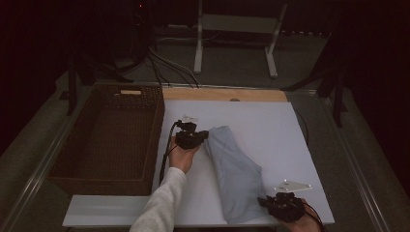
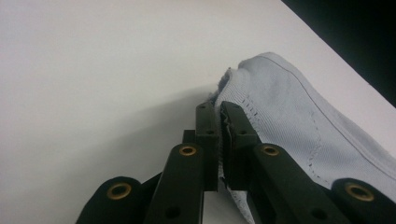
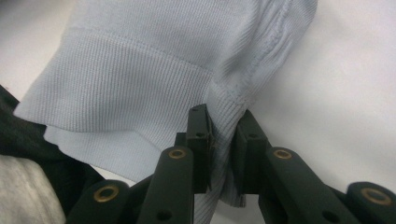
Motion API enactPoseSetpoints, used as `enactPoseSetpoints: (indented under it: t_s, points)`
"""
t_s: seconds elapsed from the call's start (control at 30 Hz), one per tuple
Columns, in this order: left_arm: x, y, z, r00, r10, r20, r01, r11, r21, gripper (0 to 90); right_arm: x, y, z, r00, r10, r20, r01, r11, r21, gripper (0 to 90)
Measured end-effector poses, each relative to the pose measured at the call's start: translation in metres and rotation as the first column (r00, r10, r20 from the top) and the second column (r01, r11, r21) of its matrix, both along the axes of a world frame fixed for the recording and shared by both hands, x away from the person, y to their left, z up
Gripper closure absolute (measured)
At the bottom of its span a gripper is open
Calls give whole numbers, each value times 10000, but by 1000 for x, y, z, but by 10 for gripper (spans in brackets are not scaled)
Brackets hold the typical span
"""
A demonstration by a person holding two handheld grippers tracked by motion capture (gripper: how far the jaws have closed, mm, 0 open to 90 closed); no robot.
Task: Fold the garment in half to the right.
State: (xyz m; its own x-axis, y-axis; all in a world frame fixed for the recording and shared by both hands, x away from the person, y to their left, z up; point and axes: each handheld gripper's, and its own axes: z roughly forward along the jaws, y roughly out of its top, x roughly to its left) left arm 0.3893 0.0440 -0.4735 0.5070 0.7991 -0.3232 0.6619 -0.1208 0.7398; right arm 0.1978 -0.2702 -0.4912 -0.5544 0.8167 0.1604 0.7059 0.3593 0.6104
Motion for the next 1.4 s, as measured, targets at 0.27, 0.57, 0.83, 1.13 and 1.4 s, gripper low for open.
enactPoseSetpoints:
  t_s: [0.27,0.57,0.83,1.13,1.4]
  points:
    - [0,-4,-3,9993,-367,-100,367,9993,8,737,1,2,-1,10000,62,11,-62,9999,-80,798]
    - [-13,-12,8,9955,-891,307,908,9940,-603,375,-1,-2,-2,10000,-21,32,21,10000,-19,797]
    - [-29,-14,14,9920,-1105,608,1145,9912,-665,170,-2,-3,-3,10000,-52,7,52,10000,-36,796]
    - [-39,-9,8,9920,-1139,543,1171,9914,-588,77,-3,-6,-4,10000,-72,-8,72,10000,-35,795]
    - [-44,-5,0,9877,-1501,440,1523,9870,-512,20,-7,-10,-5,9999,-144,-6,144,9998,-117,794]
